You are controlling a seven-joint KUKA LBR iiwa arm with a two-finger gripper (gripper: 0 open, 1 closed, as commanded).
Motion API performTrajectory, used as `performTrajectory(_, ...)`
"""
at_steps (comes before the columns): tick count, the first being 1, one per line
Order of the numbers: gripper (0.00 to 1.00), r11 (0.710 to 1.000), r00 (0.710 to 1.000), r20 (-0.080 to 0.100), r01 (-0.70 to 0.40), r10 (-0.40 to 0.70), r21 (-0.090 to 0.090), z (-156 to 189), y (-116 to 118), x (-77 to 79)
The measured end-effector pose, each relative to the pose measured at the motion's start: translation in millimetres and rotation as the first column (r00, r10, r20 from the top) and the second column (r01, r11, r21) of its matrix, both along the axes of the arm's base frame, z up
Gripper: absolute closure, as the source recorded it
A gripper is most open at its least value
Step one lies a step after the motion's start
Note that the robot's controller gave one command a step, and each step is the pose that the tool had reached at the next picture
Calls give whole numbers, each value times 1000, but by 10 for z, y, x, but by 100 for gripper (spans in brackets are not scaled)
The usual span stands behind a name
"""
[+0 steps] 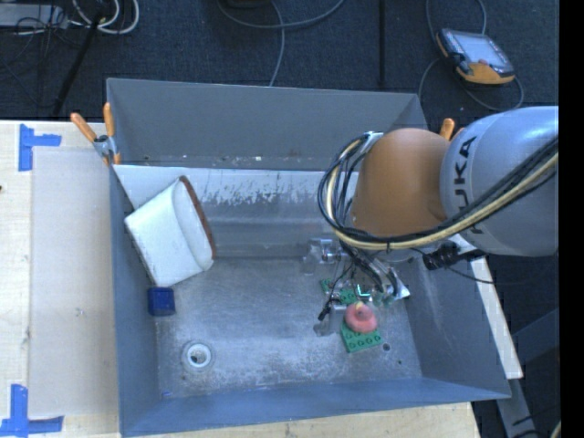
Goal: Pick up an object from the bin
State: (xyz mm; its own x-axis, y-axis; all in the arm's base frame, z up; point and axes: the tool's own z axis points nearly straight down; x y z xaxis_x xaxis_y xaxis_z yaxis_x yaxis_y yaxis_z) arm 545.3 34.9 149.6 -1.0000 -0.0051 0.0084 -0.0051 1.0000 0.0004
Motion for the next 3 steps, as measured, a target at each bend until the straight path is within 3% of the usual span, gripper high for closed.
performTrajectory(1, 0, 997, 997, 6, -79, 79, -3, -21, -1214, -193)
performTrajectory(2, 0, 945, 945, 8, -327, 327, 2, -521, -557, 393)
performTrajectory(3, 0, 933, 933, -1, -361, 361, 2, -794, -423, 710)
